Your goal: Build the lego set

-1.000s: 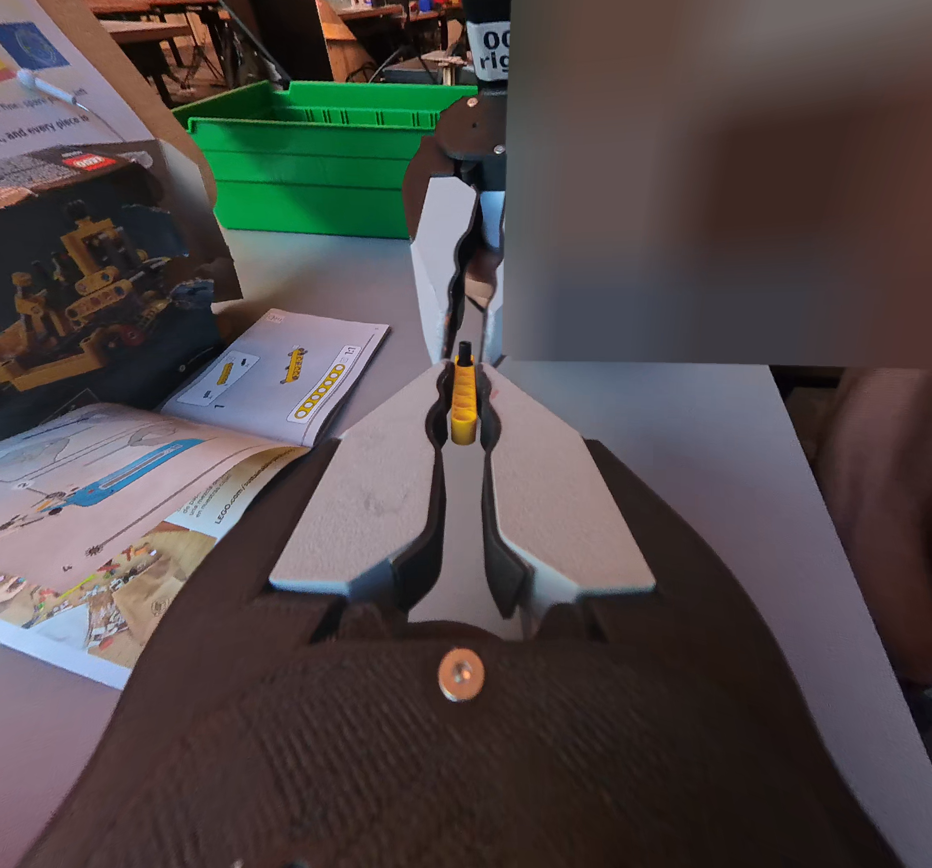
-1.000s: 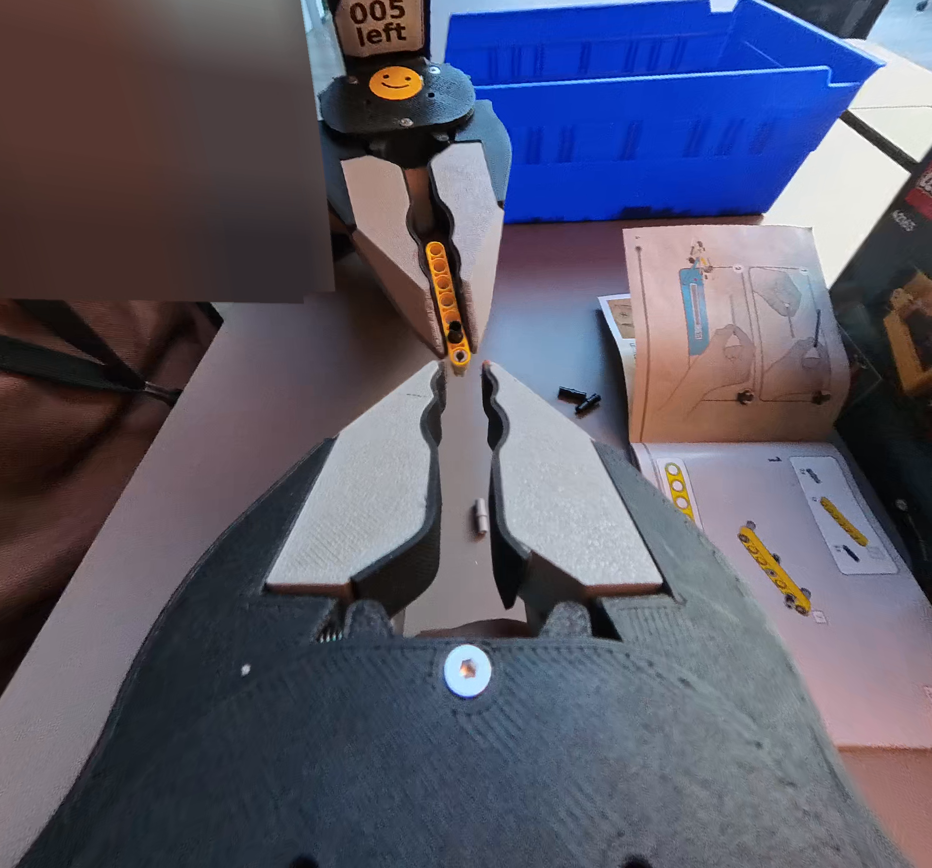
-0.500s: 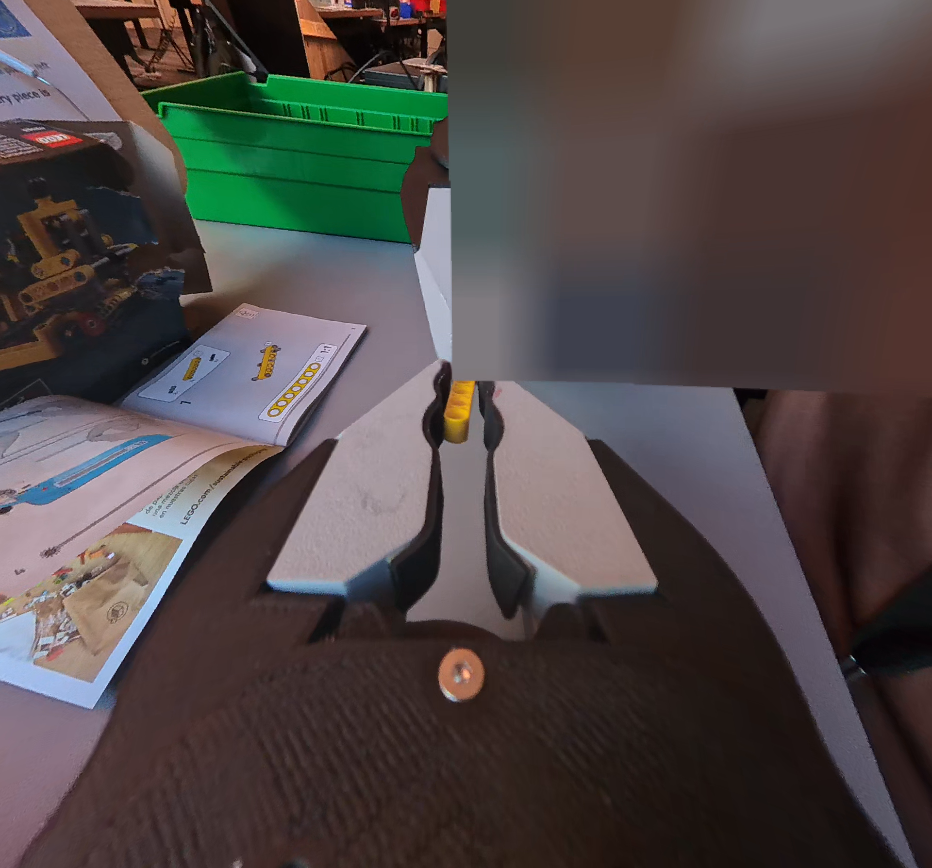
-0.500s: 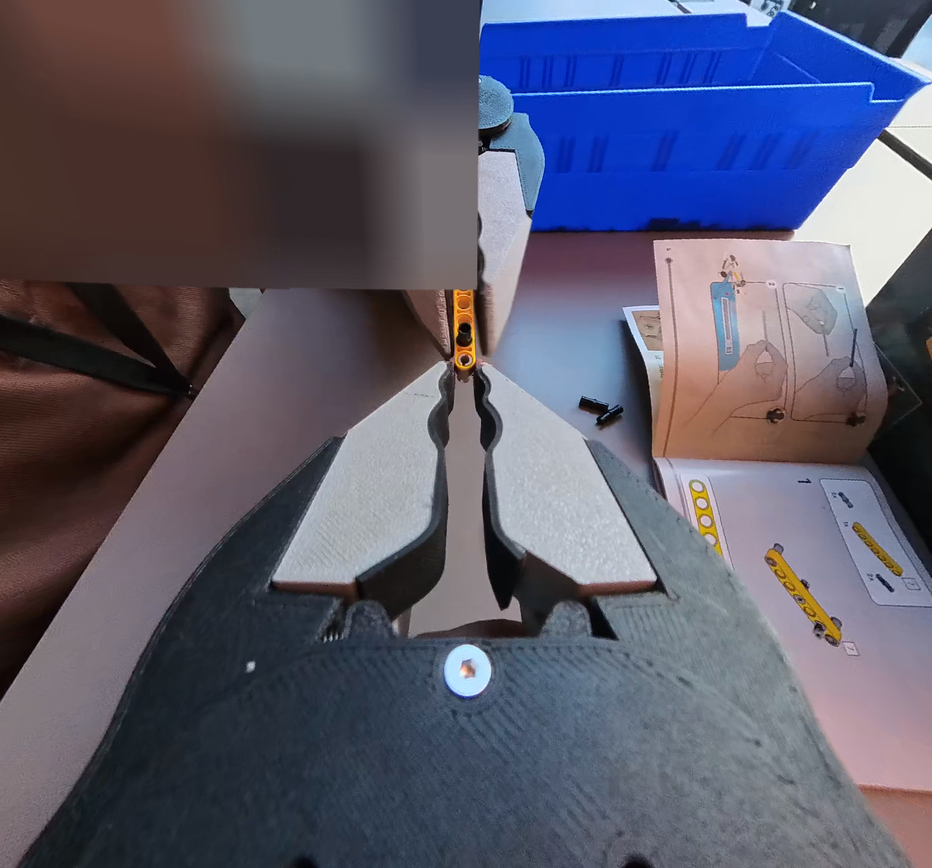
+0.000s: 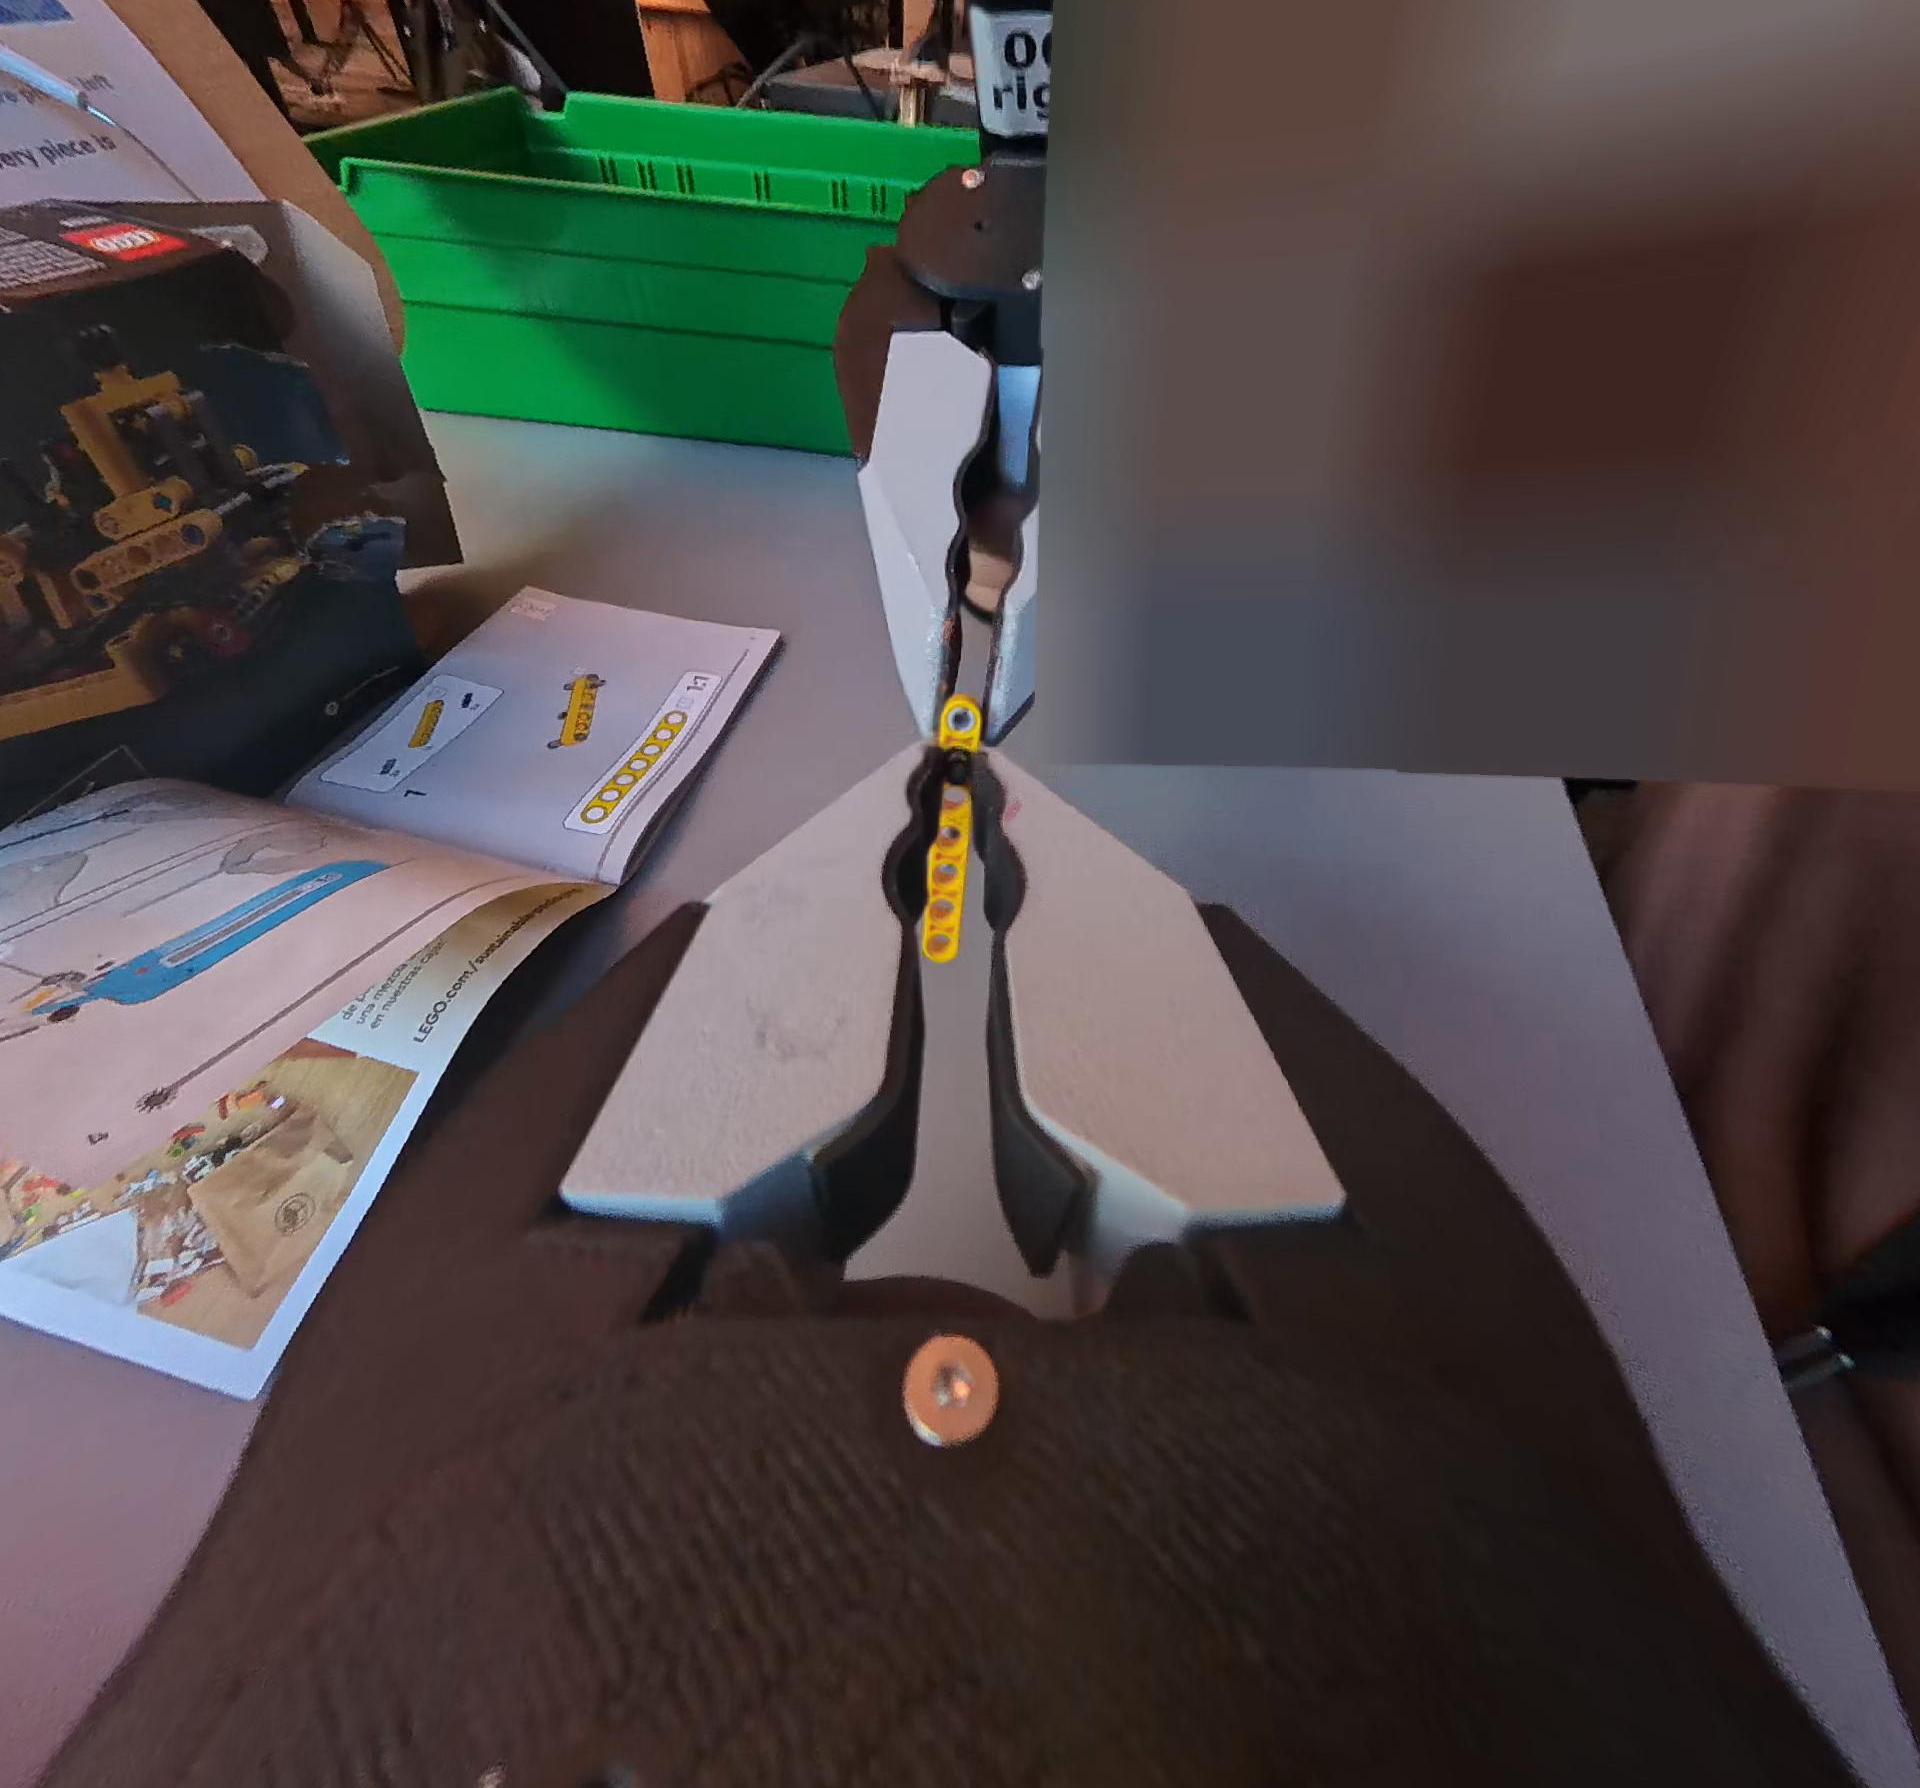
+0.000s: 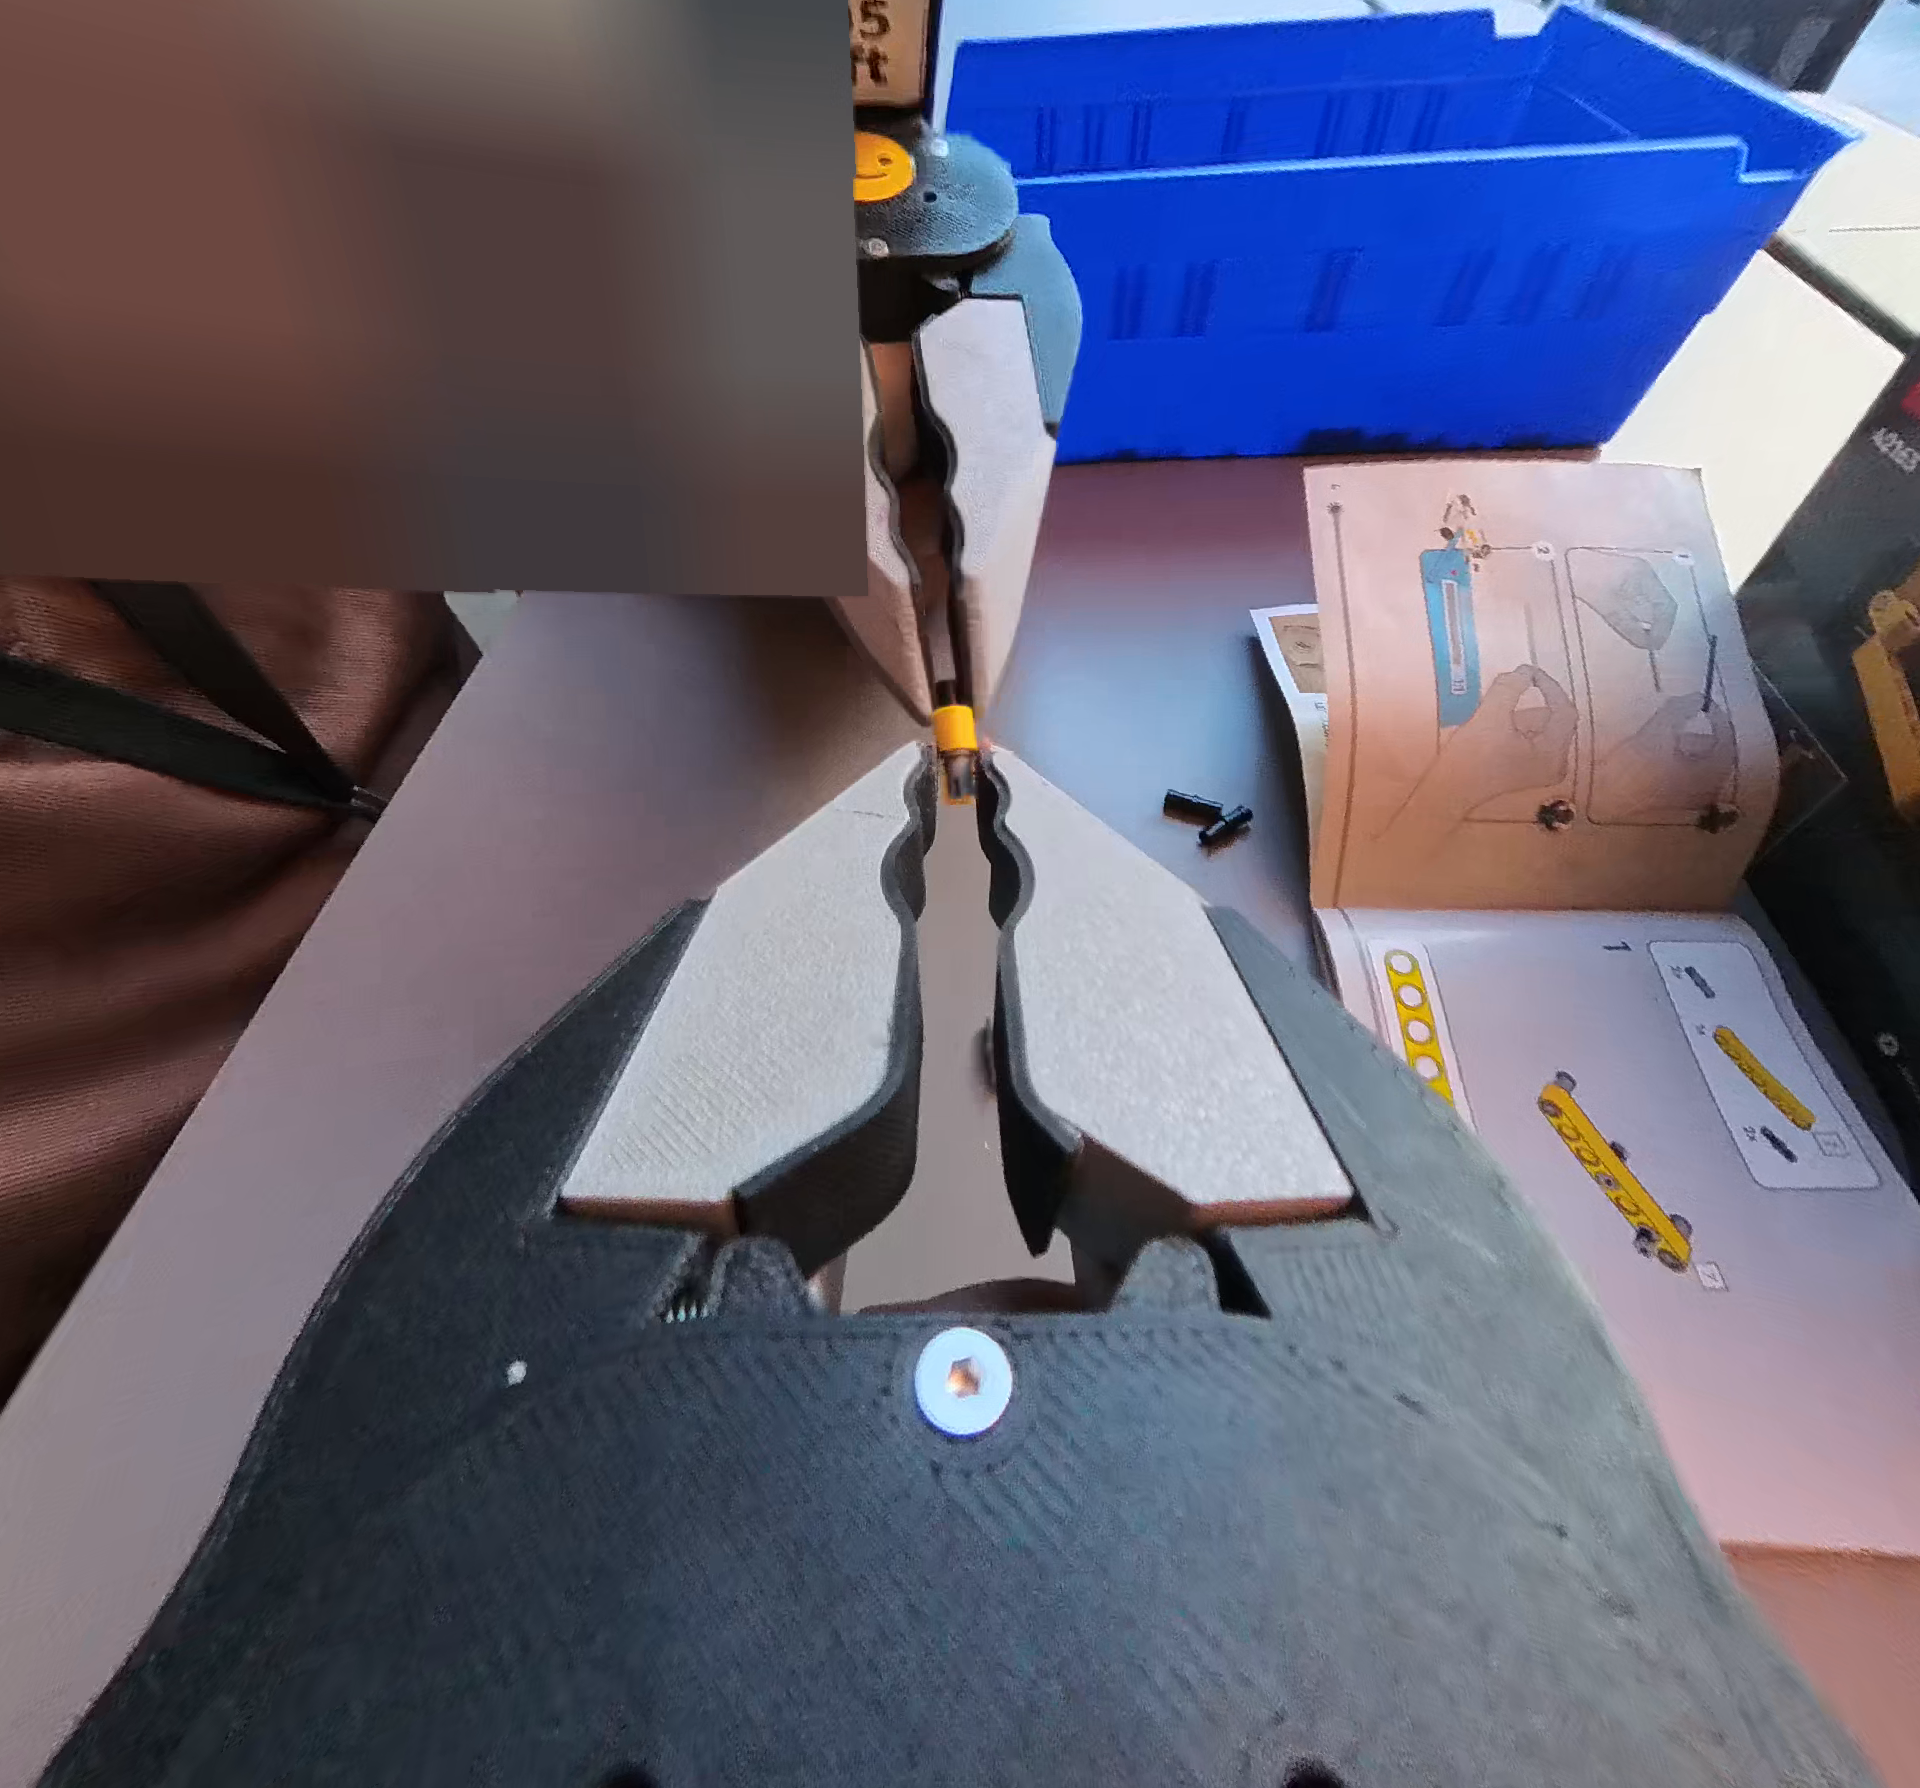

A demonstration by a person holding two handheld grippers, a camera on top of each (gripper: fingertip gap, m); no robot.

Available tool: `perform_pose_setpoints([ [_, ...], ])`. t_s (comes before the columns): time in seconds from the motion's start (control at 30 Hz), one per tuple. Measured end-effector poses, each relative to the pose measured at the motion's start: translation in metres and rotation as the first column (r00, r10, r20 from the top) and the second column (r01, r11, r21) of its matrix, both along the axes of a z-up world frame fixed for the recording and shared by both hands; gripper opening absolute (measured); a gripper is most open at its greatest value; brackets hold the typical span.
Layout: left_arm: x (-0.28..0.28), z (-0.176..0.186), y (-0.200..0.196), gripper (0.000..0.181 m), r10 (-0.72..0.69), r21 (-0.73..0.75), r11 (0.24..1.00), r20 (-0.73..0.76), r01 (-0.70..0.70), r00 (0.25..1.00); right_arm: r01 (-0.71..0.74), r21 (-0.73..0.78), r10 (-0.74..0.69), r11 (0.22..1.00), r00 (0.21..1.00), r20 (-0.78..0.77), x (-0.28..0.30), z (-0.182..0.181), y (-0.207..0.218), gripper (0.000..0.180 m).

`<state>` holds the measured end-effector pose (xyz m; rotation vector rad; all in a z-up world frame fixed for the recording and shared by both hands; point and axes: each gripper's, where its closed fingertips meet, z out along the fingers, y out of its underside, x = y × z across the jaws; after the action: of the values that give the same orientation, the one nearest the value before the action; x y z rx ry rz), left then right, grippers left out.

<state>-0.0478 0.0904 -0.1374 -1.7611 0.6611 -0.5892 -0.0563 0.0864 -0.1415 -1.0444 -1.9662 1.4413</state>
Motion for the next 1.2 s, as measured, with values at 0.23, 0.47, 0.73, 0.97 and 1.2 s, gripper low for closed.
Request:
perform_pose_setpoints([
  [0.23, -0.005, -0.016, 0.001, 0.005, 0.024, -0.016, 1.0, -0.152, -0.026, 0.988, 0.001, 0.108, -0.008, 0.994, 0.998, 0.06, 0.0, -0.021, 0.003, 0.003],
  [0.47, -0.015, -0.016, 0.007, 0.0, 0.073, -0.025, 0.997, -0.135, -0.077, 0.988, 0.006, 0.08, -0.011, 0.997, 0.997, 0.07, -0.003, -0.023, 0.003, 0.002],
  [0.73, -0.017, -0.021, 0.008, 0.037, 0.07, -0.104, 0.991, -0.097, -0.08, 0.993, 0.025, 0.057, -0.027, 0.998, 0.999, 0.031, -0.002, -0.012, 0.007, 0.002],
  [0.97, 0.003, -0.028, 0.001, 0.041, -0.003, -0.132, 0.991, -0.136, -0.015, 0.991, 0.015, -0.085, -0.019, 0.996, 0.999, -0.05, -0.003, 0.016, 0.002, 0.002],
  [1.2, 0.008, -0.021, 0.001, 0.006, -0.002, -0.1, 0.995, -0.104, -0.009, 0.995, -0.025, -0.146, 0.01, 0.989, 0.994, -0.106, -0.001, 0.034, -0.007, 0.002],
])
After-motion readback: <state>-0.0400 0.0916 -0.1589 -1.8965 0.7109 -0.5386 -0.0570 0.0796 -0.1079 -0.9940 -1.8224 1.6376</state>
